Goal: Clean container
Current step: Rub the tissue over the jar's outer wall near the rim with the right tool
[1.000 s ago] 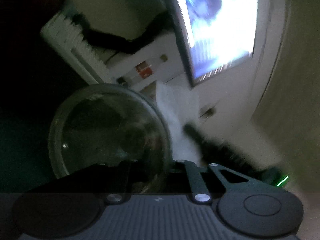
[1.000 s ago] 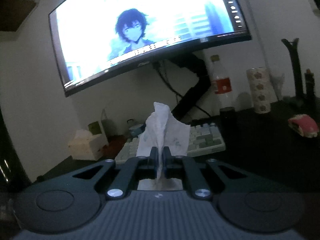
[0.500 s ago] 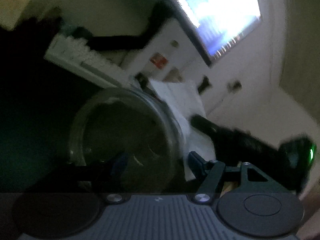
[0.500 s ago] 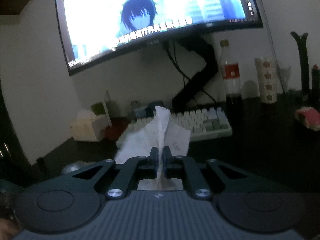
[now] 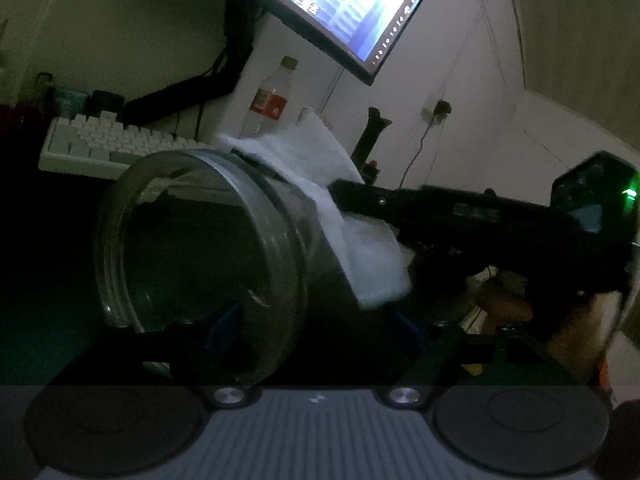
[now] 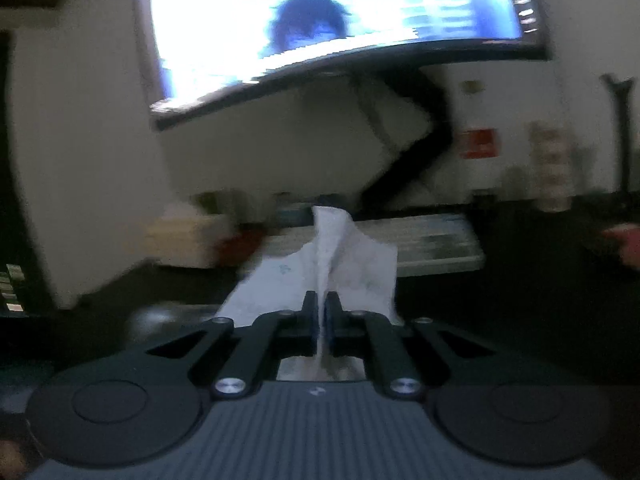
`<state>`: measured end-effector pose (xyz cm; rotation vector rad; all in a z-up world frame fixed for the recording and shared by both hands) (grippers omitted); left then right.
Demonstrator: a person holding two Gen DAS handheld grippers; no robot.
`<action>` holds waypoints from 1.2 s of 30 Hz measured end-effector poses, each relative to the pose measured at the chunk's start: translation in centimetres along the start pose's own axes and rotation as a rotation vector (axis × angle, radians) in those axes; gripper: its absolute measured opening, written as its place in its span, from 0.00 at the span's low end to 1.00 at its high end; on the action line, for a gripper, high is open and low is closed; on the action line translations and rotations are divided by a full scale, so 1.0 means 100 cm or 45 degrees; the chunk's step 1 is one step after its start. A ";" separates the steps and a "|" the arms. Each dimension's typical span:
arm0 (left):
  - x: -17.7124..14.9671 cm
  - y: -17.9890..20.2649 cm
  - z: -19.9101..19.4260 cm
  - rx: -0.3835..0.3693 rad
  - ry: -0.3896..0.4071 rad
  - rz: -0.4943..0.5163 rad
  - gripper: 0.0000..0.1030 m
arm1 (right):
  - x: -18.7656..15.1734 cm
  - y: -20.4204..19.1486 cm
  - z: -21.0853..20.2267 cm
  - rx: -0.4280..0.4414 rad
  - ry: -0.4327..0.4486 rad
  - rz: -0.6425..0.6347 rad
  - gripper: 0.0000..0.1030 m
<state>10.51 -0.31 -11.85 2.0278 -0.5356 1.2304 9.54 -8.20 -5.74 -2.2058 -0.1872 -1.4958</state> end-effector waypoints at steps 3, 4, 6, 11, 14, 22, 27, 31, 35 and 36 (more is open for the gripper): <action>-0.001 0.000 -0.002 0.005 0.003 0.005 0.76 | -0.008 -0.026 -0.003 0.136 -0.038 -0.061 0.07; -0.001 -0.001 -0.002 0.011 0.003 0.002 0.76 | -0.009 -0.029 -0.003 0.153 -0.043 -0.085 0.07; -0.001 -0.001 -0.001 0.018 0.005 -0.005 0.76 | -0.008 -0.024 -0.002 0.139 -0.046 -0.083 0.06; 0.000 -0.005 0.001 0.038 0.019 -0.027 0.75 | 0.005 0.033 0.006 -0.218 -0.012 0.030 0.06; 0.000 -0.006 0.003 0.047 0.022 -0.029 0.75 | 0.004 0.027 0.005 -0.221 -0.003 0.046 0.06; -0.001 -0.005 0.002 0.049 0.026 -0.023 0.75 | -0.010 -0.030 -0.002 0.087 -0.049 -0.148 0.06; 0.000 -0.005 0.002 0.060 0.030 -0.019 0.75 | -0.001 0.001 0.006 -0.103 -0.007 -0.074 0.09; -0.001 -0.004 0.004 0.063 0.026 -0.005 0.75 | -0.006 -0.021 0.001 0.013 -0.033 -0.087 0.08; -0.001 -0.002 0.003 0.059 0.026 -0.002 0.75 | -0.010 -0.035 -0.001 0.096 -0.050 -0.142 0.06; -0.001 -0.003 0.002 0.057 0.027 -0.005 0.75 | -0.009 -0.030 0.001 0.081 -0.048 -0.128 0.06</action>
Point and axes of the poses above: each gripper's, at about its wrist camera, not at the fingertips, and z roughly the way its jaws point, y to its right, x to its top, the point moved 10 cm from there along z, roughly the way its jaws point, and after that the axes turned 6 degrees about z, right-handed, at the moved point
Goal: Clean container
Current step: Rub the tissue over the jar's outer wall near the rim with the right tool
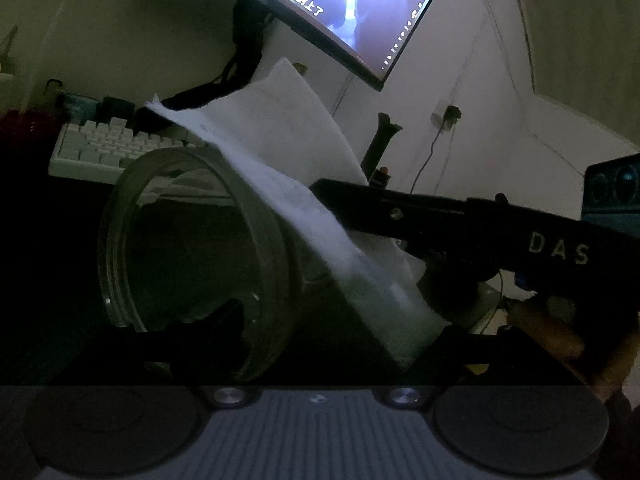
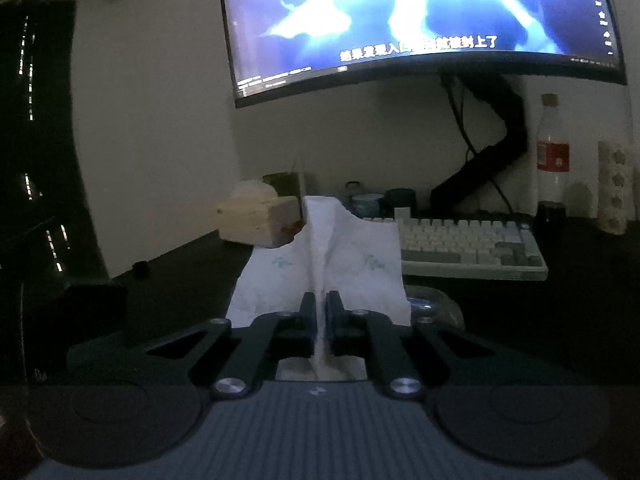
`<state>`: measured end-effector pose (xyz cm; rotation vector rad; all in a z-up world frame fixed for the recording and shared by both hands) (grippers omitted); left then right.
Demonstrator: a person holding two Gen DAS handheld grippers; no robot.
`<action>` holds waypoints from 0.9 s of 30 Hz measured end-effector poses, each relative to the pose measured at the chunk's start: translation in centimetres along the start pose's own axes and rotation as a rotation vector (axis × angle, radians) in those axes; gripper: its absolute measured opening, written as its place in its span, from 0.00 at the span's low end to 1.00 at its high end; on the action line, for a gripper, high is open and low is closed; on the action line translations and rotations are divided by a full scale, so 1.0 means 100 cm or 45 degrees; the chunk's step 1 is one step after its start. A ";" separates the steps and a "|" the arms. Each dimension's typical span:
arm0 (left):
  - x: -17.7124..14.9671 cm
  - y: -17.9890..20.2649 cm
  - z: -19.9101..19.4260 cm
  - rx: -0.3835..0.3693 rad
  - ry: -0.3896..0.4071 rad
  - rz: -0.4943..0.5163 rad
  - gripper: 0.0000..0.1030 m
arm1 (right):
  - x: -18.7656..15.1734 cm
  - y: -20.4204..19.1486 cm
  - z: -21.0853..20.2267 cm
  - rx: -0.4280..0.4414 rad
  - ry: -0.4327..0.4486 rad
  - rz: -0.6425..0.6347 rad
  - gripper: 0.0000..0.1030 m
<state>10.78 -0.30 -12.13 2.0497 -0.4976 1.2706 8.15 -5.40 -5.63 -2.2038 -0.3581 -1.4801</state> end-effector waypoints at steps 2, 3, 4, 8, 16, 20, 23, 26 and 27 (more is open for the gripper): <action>0.000 -0.001 0.000 -0.002 0.004 -0.007 0.76 | 0.005 0.019 0.004 -0.073 0.011 0.066 0.06; 0.001 -0.002 0.000 -0.005 0.006 -0.014 0.75 | 0.007 0.029 0.005 -0.119 0.019 0.109 0.06; 0.001 -0.003 0.000 -0.008 0.008 -0.021 0.75 | 0.008 0.035 0.005 -0.141 0.024 0.148 0.06; 0.001 -0.002 0.002 -0.004 0.006 -0.020 0.75 | 0.005 0.012 0.003 -0.064 0.020 0.111 0.08; 0.000 -0.003 0.001 -0.002 0.008 -0.019 0.75 | 0.008 0.028 0.007 -0.162 0.048 0.089 0.06; 0.000 -0.003 0.002 0.004 0.006 -0.014 0.75 | 0.010 0.041 0.004 -0.236 0.060 0.130 0.10; 0.000 -0.003 0.003 0.008 0.004 -0.010 0.75 | 0.005 0.017 0.003 -0.142 0.054 0.052 0.10; 0.000 -0.003 0.002 0.003 0.005 -0.014 0.76 | 0.002 0.007 0.004 -0.065 0.040 0.006 0.10; 0.000 -0.003 0.001 0.002 0.006 -0.015 0.75 | 0.004 0.012 0.005 -0.065 0.039 0.019 0.08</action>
Point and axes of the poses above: each gripper's, at about its wrist camera, not at the fingertips, and z roughly the way its jaws point, y to its right, x to its top, the point moved 10 cm from there along z, roughly the way its jaws point, and after that the axes turned 6 degrees about z, right-handed, at the moved point
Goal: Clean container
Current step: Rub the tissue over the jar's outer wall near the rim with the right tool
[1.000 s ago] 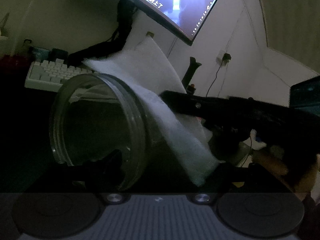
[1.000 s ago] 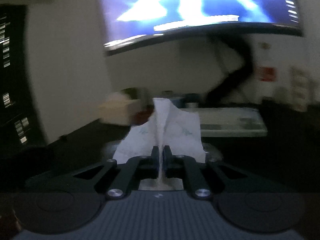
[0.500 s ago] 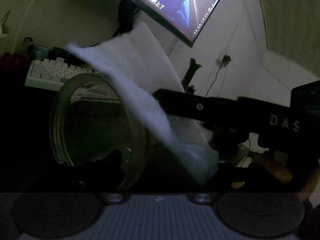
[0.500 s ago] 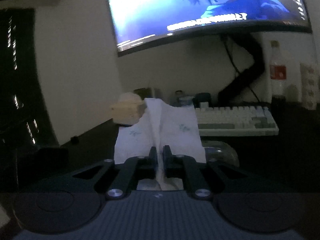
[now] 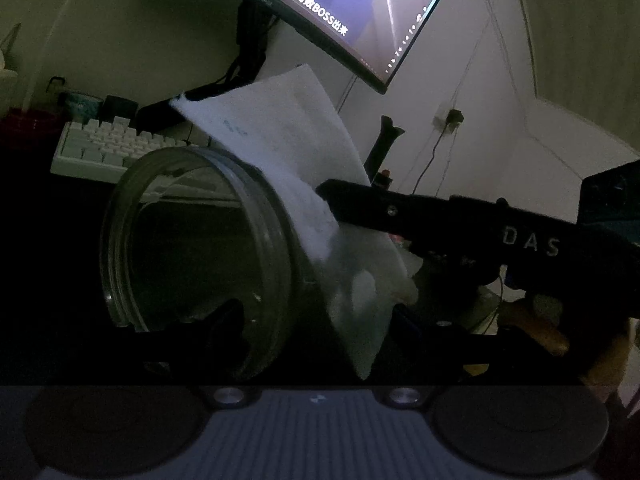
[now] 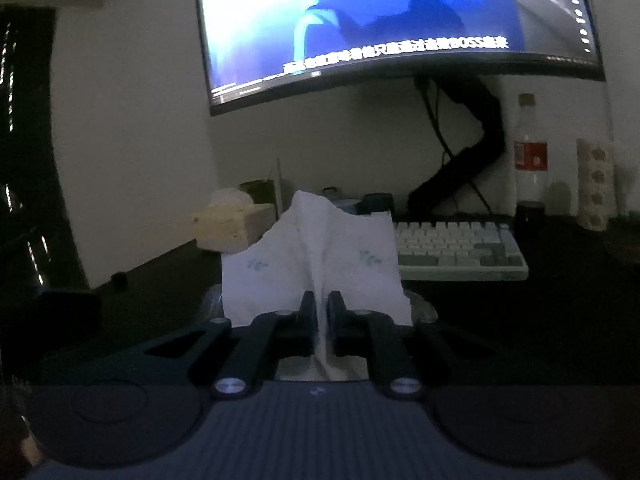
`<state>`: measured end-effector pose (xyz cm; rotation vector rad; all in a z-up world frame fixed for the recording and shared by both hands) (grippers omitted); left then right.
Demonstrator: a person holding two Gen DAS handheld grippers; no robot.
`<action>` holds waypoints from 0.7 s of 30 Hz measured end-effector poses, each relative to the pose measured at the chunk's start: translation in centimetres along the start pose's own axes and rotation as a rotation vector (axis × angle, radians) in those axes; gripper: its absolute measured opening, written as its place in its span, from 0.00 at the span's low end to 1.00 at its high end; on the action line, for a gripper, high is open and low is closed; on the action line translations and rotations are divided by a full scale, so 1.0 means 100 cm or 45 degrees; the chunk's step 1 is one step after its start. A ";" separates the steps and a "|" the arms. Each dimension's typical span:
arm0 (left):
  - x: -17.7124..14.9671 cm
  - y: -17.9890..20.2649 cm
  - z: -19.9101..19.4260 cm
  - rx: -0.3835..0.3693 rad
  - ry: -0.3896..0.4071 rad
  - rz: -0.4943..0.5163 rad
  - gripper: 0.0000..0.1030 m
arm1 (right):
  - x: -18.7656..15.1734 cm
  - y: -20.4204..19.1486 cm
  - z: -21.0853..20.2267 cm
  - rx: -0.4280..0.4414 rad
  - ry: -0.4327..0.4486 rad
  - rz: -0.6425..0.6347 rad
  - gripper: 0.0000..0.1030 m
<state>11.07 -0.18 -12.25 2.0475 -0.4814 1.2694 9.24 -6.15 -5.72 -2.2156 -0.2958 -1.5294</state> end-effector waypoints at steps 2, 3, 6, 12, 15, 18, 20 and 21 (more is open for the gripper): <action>0.001 -0.001 -0.001 -0.002 0.001 0.000 0.76 | 0.004 0.015 0.002 -0.058 0.004 0.053 0.08; 0.001 -0.002 -0.001 -0.004 0.001 -0.001 0.76 | 0.005 0.023 0.002 -0.109 0.012 0.075 0.08; 0.001 -0.002 0.000 -0.006 -0.001 0.002 0.76 | 0.003 0.021 -0.001 -0.159 0.026 0.033 0.11; 0.000 0.002 0.000 0.006 -0.004 0.033 0.81 | -0.009 -0.024 -0.007 0.071 -0.006 -0.088 0.11; 0.000 0.006 -0.001 0.005 -0.006 0.064 0.90 | -0.004 -0.003 -0.003 0.033 -0.024 -0.007 0.09; -0.001 0.008 -0.002 0.016 -0.007 0.104 0.95 | 0.001 0.026 0.000 -0.095 -0.027 0.072 0.14; -0.001 0.009 -0.002 0.013 -0.006 0.113 0.95 | 0.001 0.033 0.000 -0.121 -0.036 0.111 0.13; -0.002 0.009 -0.002 0.012 -0.004 0.121 0.95 | -0.001 0.026 -0.002 -0.097 -0.039 0.094 0.13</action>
Point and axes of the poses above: each gripper's, at about its wrist camera, not at the fingertips, and z roughly the way its jaws point, y to its right, x to its top, the point moved 10 cm from there along z, roughly the way its jaws point, and after that the axes turned 6 degrees about z, right-handed, at the moved point
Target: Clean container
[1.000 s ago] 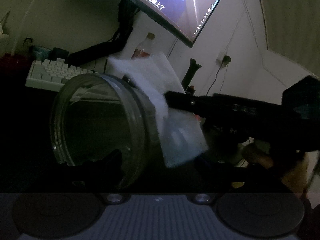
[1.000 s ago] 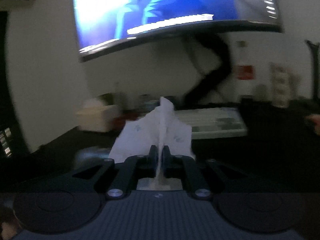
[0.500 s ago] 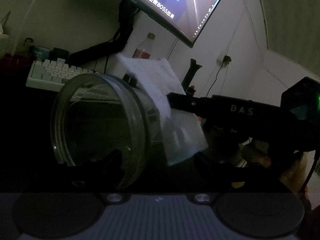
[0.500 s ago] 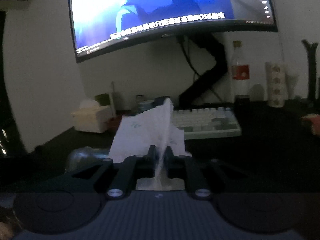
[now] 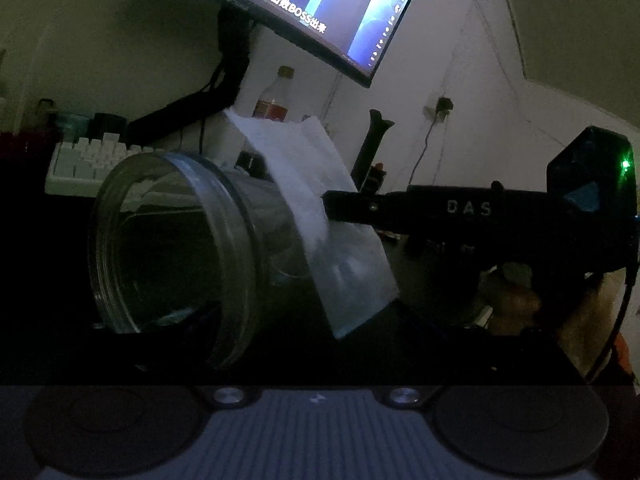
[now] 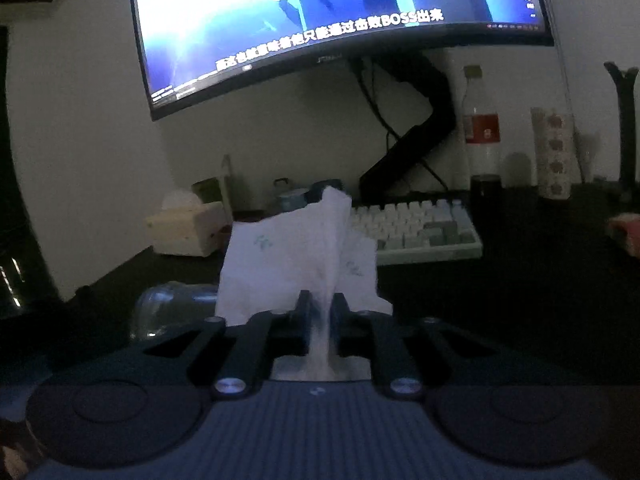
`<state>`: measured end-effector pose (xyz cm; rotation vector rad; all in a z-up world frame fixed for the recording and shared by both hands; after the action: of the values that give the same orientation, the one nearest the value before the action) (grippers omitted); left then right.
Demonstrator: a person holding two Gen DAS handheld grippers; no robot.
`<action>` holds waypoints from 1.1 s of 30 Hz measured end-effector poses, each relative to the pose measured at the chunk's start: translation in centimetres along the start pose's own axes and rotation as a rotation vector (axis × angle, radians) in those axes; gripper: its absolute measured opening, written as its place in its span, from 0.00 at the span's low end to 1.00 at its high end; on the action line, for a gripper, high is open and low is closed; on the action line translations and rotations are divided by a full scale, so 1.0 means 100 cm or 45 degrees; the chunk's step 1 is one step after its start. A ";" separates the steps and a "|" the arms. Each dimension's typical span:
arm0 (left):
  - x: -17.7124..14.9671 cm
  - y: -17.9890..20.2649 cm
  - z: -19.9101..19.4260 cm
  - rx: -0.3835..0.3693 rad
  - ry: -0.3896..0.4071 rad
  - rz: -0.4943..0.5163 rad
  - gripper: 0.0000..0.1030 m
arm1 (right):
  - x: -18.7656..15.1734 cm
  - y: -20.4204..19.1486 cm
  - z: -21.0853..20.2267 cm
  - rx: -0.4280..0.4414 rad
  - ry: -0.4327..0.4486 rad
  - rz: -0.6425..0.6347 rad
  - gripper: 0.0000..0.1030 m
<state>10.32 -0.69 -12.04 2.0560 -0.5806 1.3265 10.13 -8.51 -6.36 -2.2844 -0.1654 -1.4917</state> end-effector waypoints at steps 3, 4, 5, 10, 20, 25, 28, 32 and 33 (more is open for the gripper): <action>-0.001 -0.001 -0.001 0.017 0.011 0.022 0.84 | -0.010 -0.033 -0.007 0.150 -0.020 -0.101 0.13; 0.000 -0.003 -0.003 0.008 0.020 0.003 0.77 | -0.013 -0.040 -0.008 0.171 -0.020 -0.128 0.13; 0.001 -0.005 -0.004 -0.011 0.031 -0.023 0.62 | -0.013 -0.041 -0.008 0.165 -0.016 -0.139 0.13; 0.009 -0.024 -0.014 -0.025 0.130 -0.196 0.29 | 0.003 0.006 -0.006 -0.041 0.041 -0.014 0.04; 0.014 -0.049 -0.015 -0.270 0.342 -0.905 0.11 | 0.033 0.081 -0.044 -0.227 0.178 0.205 0.04; 0.016 -0.046 -0.021 -0.372 0.359 -1.054 0.11 | 0.037 0.067 -0.046 -0.188 0.187 0.169 0.05; 0.017 -0.043 -0.021 -0.350 0.346 -1.002 0.13 | 0.034 0.049 -0.045 -0.135 0.171 0.111 0.05; 0.021 -0.038 -0.026 -0.148 0.253 -0.739 0.44 | 0.026 0.023 -0.043 -0.042 0.141 0.027 0.05; 0.022 -0.034 -0.027 -0.105 0.220 -0.639 0.54 | 0.024 0.019 -0.042 -0.026 0.132 0.019 0.05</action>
<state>11.66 3.56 -10.07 1.8340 -0.0317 1.1376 8.20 -12.19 -3.22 -2.2124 -0.1036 -1.6070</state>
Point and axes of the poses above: each gripper's, at about its wrist camera, not at the fingertips, and z roughly the way its jaws point, y to its right, x to its top, the point moved 10 cm from there along z, roughly the way its jaws point, and after that the axes turned 6 degrees about z, right-handed, at the moved point
